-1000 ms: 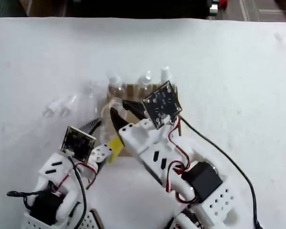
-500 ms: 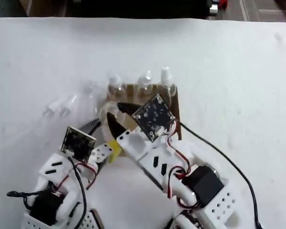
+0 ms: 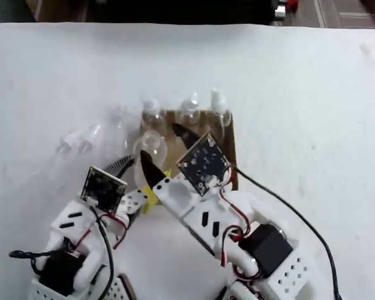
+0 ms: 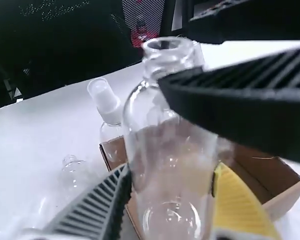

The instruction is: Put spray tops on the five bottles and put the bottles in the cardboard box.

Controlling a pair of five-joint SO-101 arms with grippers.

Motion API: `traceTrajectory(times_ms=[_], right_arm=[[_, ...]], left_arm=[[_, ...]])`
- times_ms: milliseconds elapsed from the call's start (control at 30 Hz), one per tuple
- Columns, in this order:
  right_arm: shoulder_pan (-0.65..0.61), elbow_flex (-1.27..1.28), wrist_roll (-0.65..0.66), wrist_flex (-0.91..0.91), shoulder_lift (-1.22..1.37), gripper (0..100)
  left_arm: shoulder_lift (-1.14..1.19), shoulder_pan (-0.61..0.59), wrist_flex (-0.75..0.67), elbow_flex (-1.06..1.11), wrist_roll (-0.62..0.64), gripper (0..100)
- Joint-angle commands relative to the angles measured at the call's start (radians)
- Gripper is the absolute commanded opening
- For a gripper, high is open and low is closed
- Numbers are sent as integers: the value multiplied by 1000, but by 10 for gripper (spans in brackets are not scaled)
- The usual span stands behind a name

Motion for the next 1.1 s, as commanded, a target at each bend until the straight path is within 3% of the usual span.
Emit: traceTrajectory(times_ms=[0,300,533,1067], right_arm=[[-8,-14,8,-42,-12,233],[-10,-72,8,-59,159,221],[-12,-83,8,-42,133,22],[-8,-14,15,-51,48,16]], left_arm=[[-7,-2,-31,-6,6,229],[-7,-2,-31,-6,6,229],[-7,-5,-31,-6,6,229],[-7,1,12,-57,40,235]])
